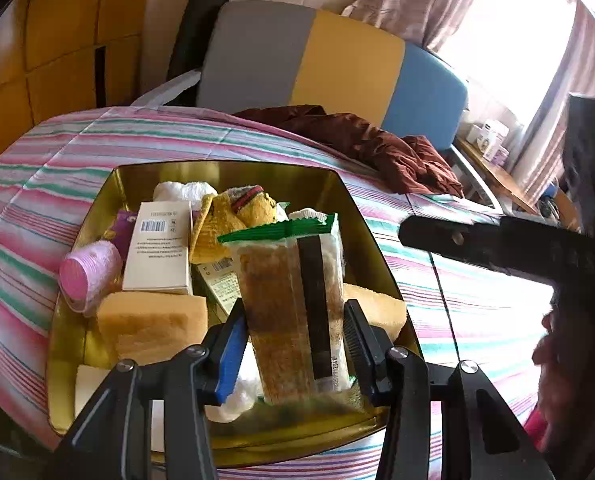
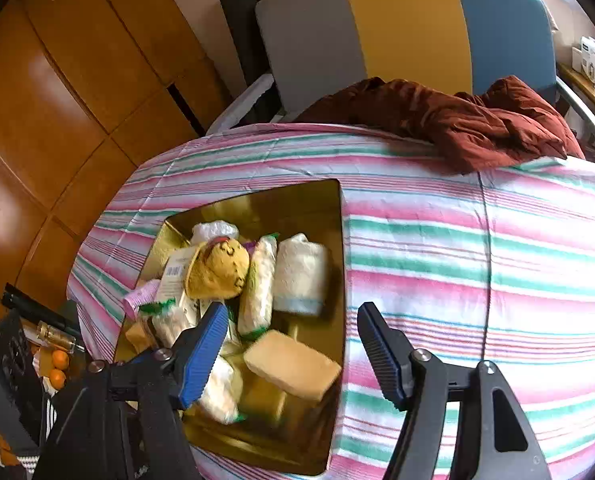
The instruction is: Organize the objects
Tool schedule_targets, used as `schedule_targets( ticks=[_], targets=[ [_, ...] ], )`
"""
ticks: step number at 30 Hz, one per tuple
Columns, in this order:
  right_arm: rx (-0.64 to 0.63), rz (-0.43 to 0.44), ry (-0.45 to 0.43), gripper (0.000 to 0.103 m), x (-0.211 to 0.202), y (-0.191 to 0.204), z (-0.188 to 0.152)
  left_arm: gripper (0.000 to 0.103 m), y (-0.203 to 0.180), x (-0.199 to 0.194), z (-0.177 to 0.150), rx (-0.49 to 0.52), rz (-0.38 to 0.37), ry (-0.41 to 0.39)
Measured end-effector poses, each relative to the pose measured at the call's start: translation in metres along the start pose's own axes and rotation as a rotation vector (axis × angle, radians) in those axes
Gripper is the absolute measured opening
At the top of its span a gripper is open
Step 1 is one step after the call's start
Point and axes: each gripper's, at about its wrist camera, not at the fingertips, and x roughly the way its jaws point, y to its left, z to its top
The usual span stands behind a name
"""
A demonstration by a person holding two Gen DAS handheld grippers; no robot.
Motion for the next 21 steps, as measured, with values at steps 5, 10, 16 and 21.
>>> schedule_targets(
  ticks=[5, 10, 16, 21],
  targets=[
    [0.027, -0.005, -0.008, 0.068, -0.005, -0.009, -0.011, 0.047, -0.007, 0.005, -0.001, 0.007, 0.017, 0.0],
    [0.031, -0.01, -0.019, 0.068, -0.01, -0.014, -0.016, 0.047, -0.01, 0.007, -0.003, 0.012, 0.041, -0.002],
    [0.015, -0.038, -0.031, 0.068, -0.012, -0.01, -0.023, 0.048, -0.007, 0.007, -0.005, 0.012, 0.058, -0.004],
    [-0.006, -0.083, -0.053, 0.07, -0.014, -0.005, -0.03, 0.053, -0.005, 0.002, -0.006, 0.016, 0.09, -0.023]
  ],
)
